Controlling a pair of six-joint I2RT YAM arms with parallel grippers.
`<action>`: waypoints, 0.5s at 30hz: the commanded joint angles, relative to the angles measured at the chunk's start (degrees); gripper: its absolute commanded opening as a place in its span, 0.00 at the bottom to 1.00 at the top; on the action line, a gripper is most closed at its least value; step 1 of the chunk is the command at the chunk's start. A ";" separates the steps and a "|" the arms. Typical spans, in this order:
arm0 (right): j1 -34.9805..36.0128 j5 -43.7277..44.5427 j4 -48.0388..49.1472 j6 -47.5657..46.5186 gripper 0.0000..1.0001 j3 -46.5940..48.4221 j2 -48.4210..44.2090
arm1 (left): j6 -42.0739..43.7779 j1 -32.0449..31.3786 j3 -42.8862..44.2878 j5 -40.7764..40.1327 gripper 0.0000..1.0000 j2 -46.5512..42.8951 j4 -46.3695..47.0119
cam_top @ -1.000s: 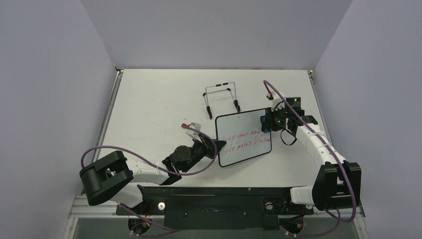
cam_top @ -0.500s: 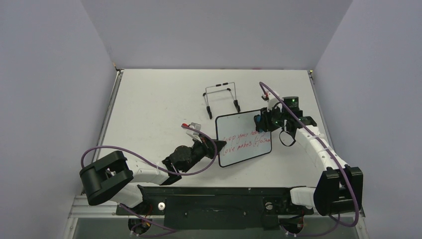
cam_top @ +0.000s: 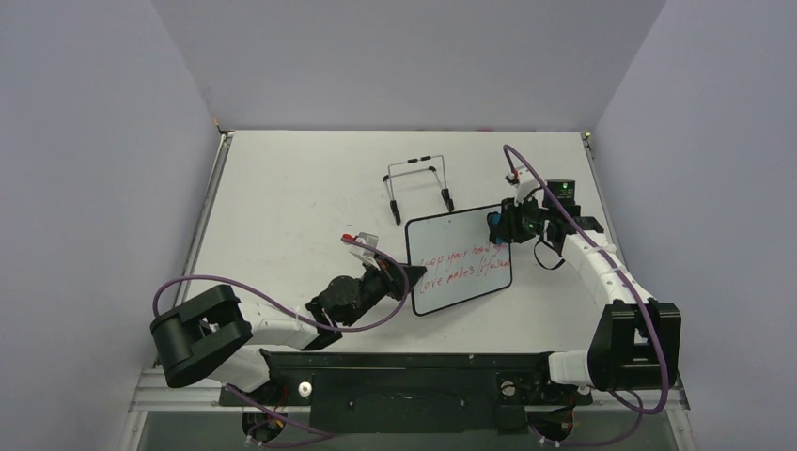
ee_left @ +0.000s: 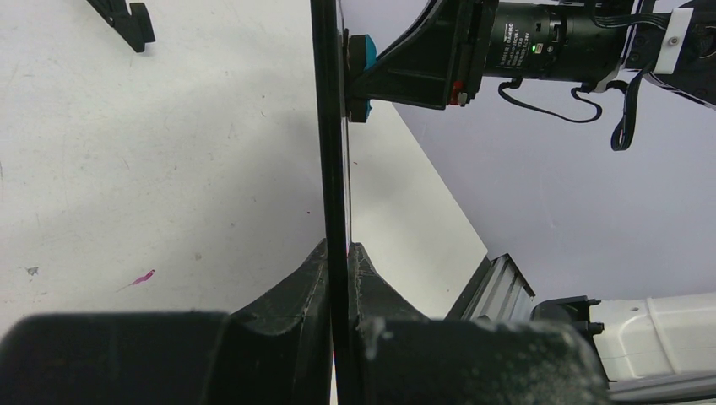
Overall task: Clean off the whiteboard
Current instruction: Erase the whiteboard at the center of the board.
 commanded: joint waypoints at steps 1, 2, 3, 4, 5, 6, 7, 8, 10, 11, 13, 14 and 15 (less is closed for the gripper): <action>-0.08 -9.66 -1.69 -4.79 0.00 0.35 -1.12 | 0.86 -0.35 0.89 3.08 0.00 -1.39 7.71; -0.33 -9.69 -3.21 -4.90 0.00 0.58 -0.69 | 0.85 -0.35 0.99 3.22 0.00 -1.32 7.84; -1.02 -9.64 -3.36 -4.70 0.00 0.91 -0.20 | 0.82 -0.40 1.05 3.35 0.00 -1.00 7.93; -1.32 -8.85 -2.33 -3.56 0.00 1.04 -0.10 | 0.80 -0.32 1.14 3.56 0.00 -0.91 8.29; -1.55 -7.99 -1.34 -2.75 0.00 1.18 -0.29 | 0.75 -0.34 1.17 3.69 0.00 -0.55 8.42; -1.59 -6.18 1.20 -0.96 0.00 1.17 -0.45 | 0.67 -0.35 1.19 3.79 0.00 -0.46 8.63; -1.57 -3.83 3.95 1.24 0.00 1.25 -0.73 | 0.69 -0.35 1.20 3.86 0.00 -0.46 8.64; -1.60 -2.80 5.18 2.37 0.00 1.34 -0.76 | 0.74 -0.40 1.20 3.86 0.00 -0.55 8.49; -1.61 0.34 7.49 4.77 0.00 2.47 -0.47 | 0.96 -0.36 1.20 3.83 0.00 -1.03 7.82; -1.62 2.50 7.94 5.95 0.00 2.79 0.12 | 1.09 -0.35 1.20 3.83 0.00 -1.42 7.62; -2.42 4.69 7.99 6.91 0.00 3.21 1.02 | 1.33 -0.29 1.13 3.78 0.00 -2.02 6.98; -3.41 5.24 7.69 6.87 0.00 3.08 1.26 | 1.39 -0.27 1.08 3.71 0.00 -2.28 6.80; -3.75 5.92 6.54 6.23 0.00 3.09 1.76 | 1.44 -0.27 0.97 3.68 0.00 -2.29 6.75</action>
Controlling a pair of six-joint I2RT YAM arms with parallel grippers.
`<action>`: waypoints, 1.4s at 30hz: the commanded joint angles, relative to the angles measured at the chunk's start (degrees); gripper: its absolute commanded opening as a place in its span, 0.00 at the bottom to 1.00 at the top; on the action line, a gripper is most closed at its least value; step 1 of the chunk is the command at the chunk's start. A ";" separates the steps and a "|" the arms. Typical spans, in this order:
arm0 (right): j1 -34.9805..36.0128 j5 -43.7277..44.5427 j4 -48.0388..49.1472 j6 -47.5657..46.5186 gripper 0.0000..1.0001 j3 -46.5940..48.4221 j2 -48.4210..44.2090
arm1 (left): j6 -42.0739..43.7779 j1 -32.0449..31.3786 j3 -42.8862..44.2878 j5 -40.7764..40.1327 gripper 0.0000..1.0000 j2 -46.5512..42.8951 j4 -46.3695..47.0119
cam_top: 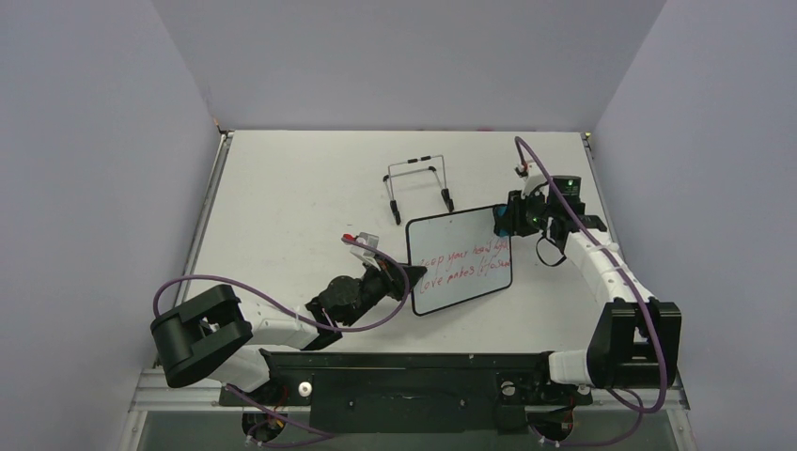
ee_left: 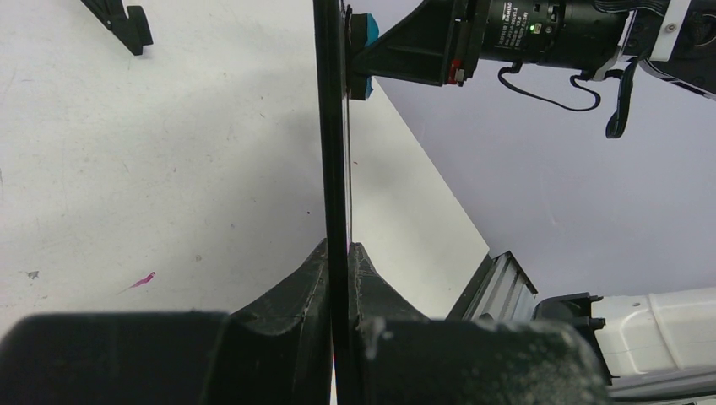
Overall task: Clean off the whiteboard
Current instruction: Erase the whiteboard at the center of the board.
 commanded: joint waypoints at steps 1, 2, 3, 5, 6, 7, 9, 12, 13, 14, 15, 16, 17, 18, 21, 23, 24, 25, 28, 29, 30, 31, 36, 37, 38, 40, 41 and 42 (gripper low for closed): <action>-2.71 5.95 3.11 1.75 0.00 2.64 1.85 | 0.98 -0.26 0.95 3.44 0.00 -2.32 6.42; -2.91 5.79 0.84 0.63 0.00 2.83 2.47 | 0.98 -0.26 0.98 3.48 0.00 -2.26 6.52; -3.04 5.44 -0.38 -0.02 0.00 3.32 3.20 | 0.99 -0.31 1.00 3.50 0.00 -2.10 6.64; -2.96 3.27 -4.49 -2.70 0.00 3.97 4.46 | 0.99 -0.27 1.10 3.59 0.00 -1.94 6.83; -2.68 1.56 -7.34 -4.65 0.00 4.20 4.89 | 0.99 -0.27 1.06 3.60 0.00 -1.85 6.91; -1.90 0.78 -8.74 -5.78 0.00 4.50 5.67 | 0.99 -0.26 1.09 3.61 0.00 -1.78 6.96; -0.85 -1.91 -11.49 -8.57 0.00 4.06 6.01 | 0.98 -0.26 1.19 3.54 0.00 -1.69 7.08; 2.09 -5.99 -12.36 -10.78 0.00 4.06 4.91 | 0.91 -0.27 1.12 3.50 0.00 -1.63 7.18; 2.21 -6.97 -11.39 -10.19 0.00 4.33 4.14 | 0.91 -0.27 1.07 3.51 0.00 -1.59 7.19; 2.20 -7.27 -10.63 -9.61 0.00 4.88 3.72 | 0.90 -0.26 1.05 3.52 0.00 -1.54 7.24; 2.01 -7.49 -8.74 -7.94 0.00 5.18 3.00 | 0.90 -0.26 1.03 3.50 0.00 -1.50 7.26; 1.42 -7.44 -7.64 -6.85 0.00 5.64 2.75 | 0.90 -0.26 1.03 3.52 0.00 -1.52 7.17; 1.00 -6.96 -5.45 -4.44 0.00 5.91 2.54 | 0.86 -0.26 1.09 3.52 0.00 -1.50 7.14; 0.25 -6.47 -4.63 -3.52 0.00 6.51 2.57 | 0.83 -0.26 1.10 3.59 0.00 -1.54 7.12; -0.89 -1.47 -2.57 -0.92 0.00 6.98 3.46 | 0.90 -0.26 0.96 3.61 0.00 -1.79 6.96; -2.23 0.79 -2.41 -0.73 0.00 6.81 4.32 | 0.90 -0.26 0.82 3.61 0.00 -1.95 7.02; -2.95 1.36 -2.54 -0.88 0.00 6.55 5.00 | 0.86 -0.26 0.79 3.61 0.00 -1.89 7.02; -3.25 2.36 -3.14 -1.34 0.00 6.50 5.33 | 0.83 -0.26 0.77 3.61 0.00 -1.87 7.13; -4.18 3.51 -5.23 -3.08 0.00 6.77 7.19 | 0.81 -0.26 0.76 3.61 0.00 -1.85 7.36; -4.30 3.40 -6.62 -4.17 0.00 6.94 7.57 | 0.81 -0.26 0.69 3.61 0.00 -1.85 7.37; -4.32 2.76 -7.41 -5.42 0.00 7.00 8.08 | 0.86 -0.26 0.68 3.65 0.00 -1.95 7.37; -4.22 1.99 -8.84 -5.99 0.00 6.95 8.32 | 0.89 -0.26 0.63 3.62 0.00 -1.94 7.37; -2.19 -5.52 -14.31 -11.25 0.00 6.67 8.50 | 0.90 -0.26 0.58 3.52 0.00 -1.82 7.52; -1.47 -6.19 -14.46 -11.55 0.00 6.78 8.14 | 0.86 -0.26 0.63 3.57 0.00 -1.75 7.61; -1.24 -7.29 -14.25 -11.70 0.00 6.92 7.38 | 0.84 -0.26 0.66 3.59 0.00 -1.67 7.66; -1.06 -8.53 -12.84 -10.44 0.00 7.78 6.12 | 0.82 -0.26 0.74 3.61 0.00 -1.57 7.65; -1.26 -8.75 -12.01 -9.73 0.00 8.49 5.81 | 0.81 -0.26 0.75 3.68 0.00 -1.51 7.64; -1.35 -9.05 -10.17 -7.86 0.00 8.83 5.31 | 0.81 -0.26 0.76 3.69 0.00 -1.55 7.59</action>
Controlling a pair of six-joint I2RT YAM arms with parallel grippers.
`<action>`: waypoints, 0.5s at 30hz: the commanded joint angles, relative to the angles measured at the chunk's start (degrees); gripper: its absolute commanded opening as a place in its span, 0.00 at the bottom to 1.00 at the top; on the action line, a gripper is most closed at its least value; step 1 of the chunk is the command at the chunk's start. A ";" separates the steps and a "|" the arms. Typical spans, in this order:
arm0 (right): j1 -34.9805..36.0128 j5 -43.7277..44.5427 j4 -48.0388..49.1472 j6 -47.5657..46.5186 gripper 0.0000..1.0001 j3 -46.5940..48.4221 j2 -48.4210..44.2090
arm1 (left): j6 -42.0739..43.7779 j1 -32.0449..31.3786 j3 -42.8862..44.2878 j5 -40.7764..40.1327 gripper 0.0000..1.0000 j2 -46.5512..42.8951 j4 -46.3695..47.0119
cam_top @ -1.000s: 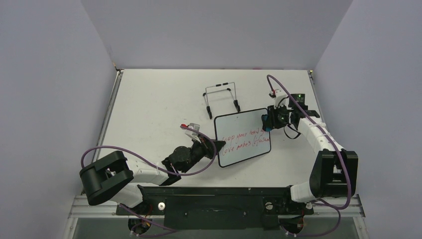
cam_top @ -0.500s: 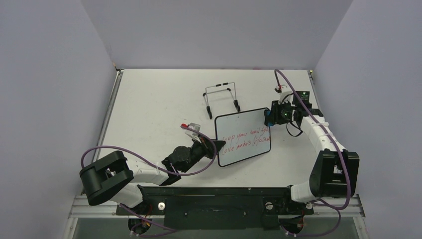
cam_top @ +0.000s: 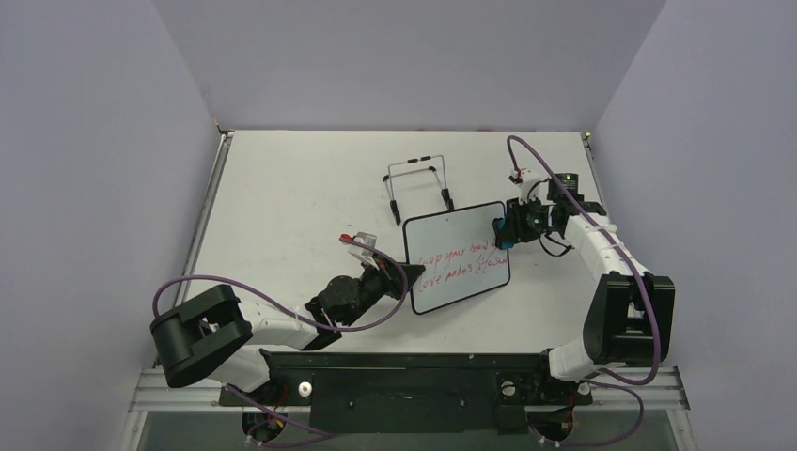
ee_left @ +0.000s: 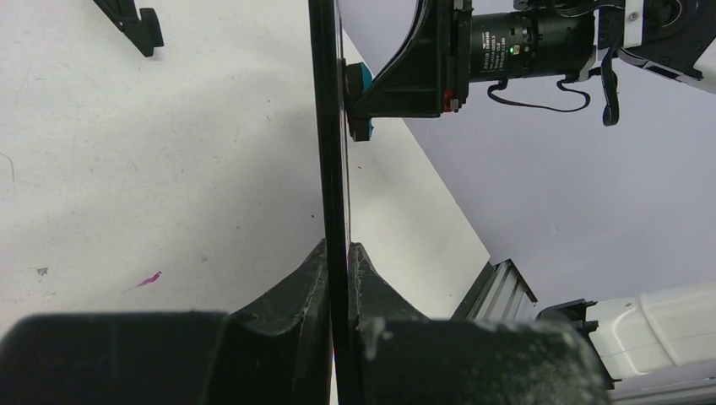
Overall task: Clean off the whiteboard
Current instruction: Erase the whiteboard at the center of the board.
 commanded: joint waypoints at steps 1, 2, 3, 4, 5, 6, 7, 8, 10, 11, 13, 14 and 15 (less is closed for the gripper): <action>0.70 -5.93 3.14 2.50 0.00 4.01 -3.08 | 1.54 -0.59 1.11 4.35 0.00 -1.55 7.21; 0.64 -5.23 4.63 4.06 0.00 4.31 -3.23 | 1.54 -0.59 1.19 4.35 0.00 -1.58 7.10; 0.52 -4.83 4.99 4.52 0.00 5.08 -3.24 | 1.58 -0.64 1.21 4.35 0.00 -1.75 6.92; 0.55 -4.49 5.13 5.09 0.00 5.46 -3.03 | 1.61 -0.65 1.19 4.35 0.00 -1.81 6.87; 0.72 -4.64 4.94 5.22 0.00 5.91 -3.05 | 1.62 -0.62 1.17 4.35 0.00 -1.87 6.70; 1.44 -5.06 4.00 4.54 0.00 6.12 -3.47 | 1.62 -0.62 1.16 4.38 0.00 -1.87 6.60; 2.68 -5.01 3.40 3.84 0.00 6.02 -4.23 | 1.62 -0.65 1.20 4.45 0.00 -1.87 6.53; 5.45 -4.77 2.08 2.24 0.00 5.64 -4.75 | 1.62 -0.63 1.30 4.51 0.00 -1.87 6.49; 9.49 -4.19 1.12 0.96 0.00 4.53 -6.50 | 1.62 -0.60 1.51 4.59 0.00 -1.65 6.52; 10.79 -4.16 1.09 0.86 0.00 4.17 -7.51 | 1.62 -0.59 1.64 4.61 0.00 -1.61 6.54; 13.97 -4.51 1.00 0.89 0.00 3.46 -8.92 | 1.62 -0.59 1.68 4.62 0.00 -1.76 6.41; 15.87 -4.70 0.73 0.83 0.00 3.28 -9.34 | 1.69 -0.59 1.68 4.46 0.00 -1.81 6.13; 17.71 -4.61 0.51 0.63 0.00 3.20 -10.31 | 1.70 -0.59 1.72 4.41 0.00 -2.03 5.99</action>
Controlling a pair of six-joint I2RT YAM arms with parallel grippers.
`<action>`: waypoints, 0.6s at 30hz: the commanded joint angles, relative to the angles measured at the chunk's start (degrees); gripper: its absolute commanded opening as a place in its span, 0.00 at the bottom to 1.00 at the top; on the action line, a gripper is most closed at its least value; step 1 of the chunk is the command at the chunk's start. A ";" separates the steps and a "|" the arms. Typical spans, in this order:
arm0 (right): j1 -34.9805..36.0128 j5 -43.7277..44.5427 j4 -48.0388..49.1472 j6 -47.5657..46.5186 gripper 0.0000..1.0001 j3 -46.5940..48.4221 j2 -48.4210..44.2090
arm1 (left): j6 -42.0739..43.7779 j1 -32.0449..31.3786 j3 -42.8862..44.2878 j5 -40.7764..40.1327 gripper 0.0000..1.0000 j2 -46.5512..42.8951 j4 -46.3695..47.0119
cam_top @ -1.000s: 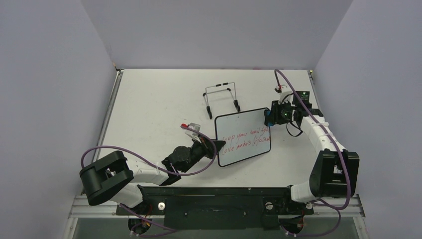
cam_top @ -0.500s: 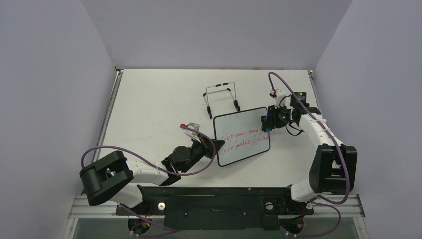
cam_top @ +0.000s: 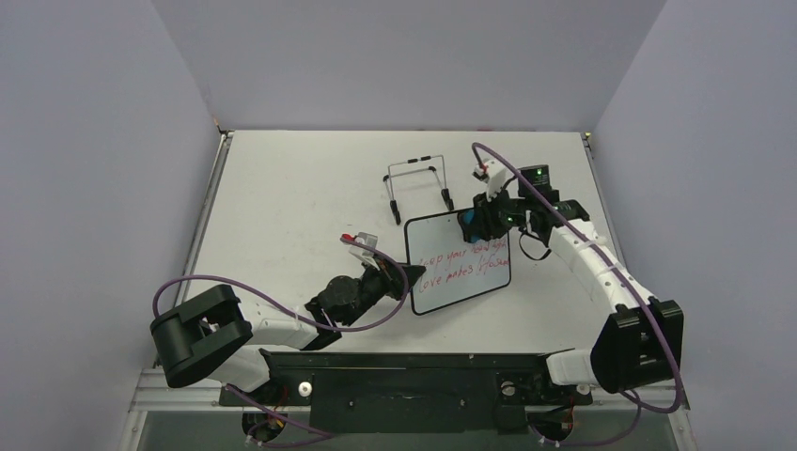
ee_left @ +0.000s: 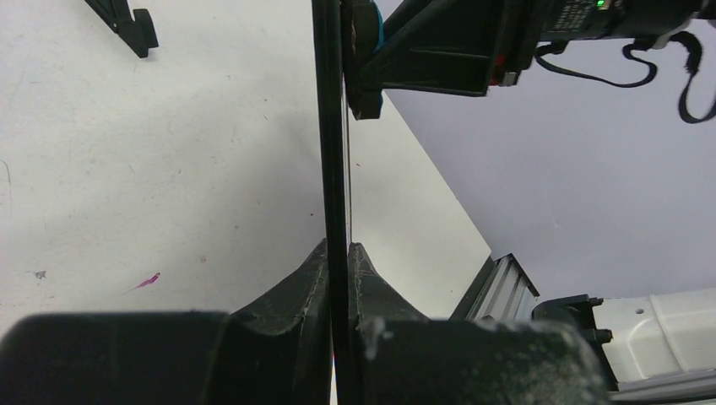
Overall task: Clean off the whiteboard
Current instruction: Erase the whiteboard at the center of the board.
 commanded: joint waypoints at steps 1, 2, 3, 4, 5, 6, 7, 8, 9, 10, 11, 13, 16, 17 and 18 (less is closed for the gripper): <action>7.27 -2.23 -0.23 -1.57 0.00 -0.37 -4.68 | 0.86 -0.59 1.75 3.62 0.00 -2.08 5.45; 8.30 -2.19 -0.51 -1.77 0.00 -0.15 -5.53 | 0.90 -0.60 1.81 3.53 0.00 -2.18 5.34; 10.73 -2.30 -0.72 -1.79 0.00 0.50 -5.89 | 0.94 -0.58 1.83 3.39 0.00 -2.20 5.12; 11.92 -2.45 -1.22 -1.74 0.00 1.03 -6.38 | 0.94 -0.57 1.96 3.31 0.00 -2.04 5.04; 14.42 -2.51 -1.60 -1.77 0.00 2.40 -6.45 | 0.95 -0.57 2.04 3.33 0.00 -1.91 4.91; 15.57 -2.57 -2.65 -1.98 0.00 3.08 -6.28 | 0.90 -0.57 2.23 3.28 0.00 -1.84 4.85; 17.18 -2.40 -3.06 -2.03 0.00 4.30 -6.18 | 0.98 -0.57 2.35 3.27 0.00 -1.84 4.51; 17.61 -1.64 -3.46 -1.86 0.00 4.60 -5.82 | 1.01 -0.57 2.55 3.22 0.00 -1.85 4.34; 17.67 -0.70 -3.42 -1.62 0.00 4.90 -5.64 | 1.05 -0.57 2.64 3.19 0.00 -2.04 3.99; 16.27 1.53 -3.13 -0.82 0.00 4.53 -5.24 | 1.09 -0.57 2.76 3.11 0.00 -2.08 3.86; 15.05 2.29 -2.78 -0.30 0.00 4.19 -4.96 | 1.22 -0.57 2.83 3.10 0.00 -2.23 3.58; 9.30 2.94 -1.68 1.47 0.00 3.13 -3.65 | 1.27 -0.57 2.97 3.13 0.00 -2.19 3.41; -0.27 5.71 -1.39 1.45 0.00 2.14 -0.04 | 1.22 -0.57 3.15 3.50 0.00 -2.00 3.56; -1.84 7.45 -1.33 0.96 0.00 2.12 1.65 | 1.22 -0.57 3.13 3.60 0.00 -1.83 3.73; -4.88 8.06 -1.34 0.76 0.00 2.17 2.45 | 1.19 -0.57 3.11 3.74 0.00 -1.81 3.90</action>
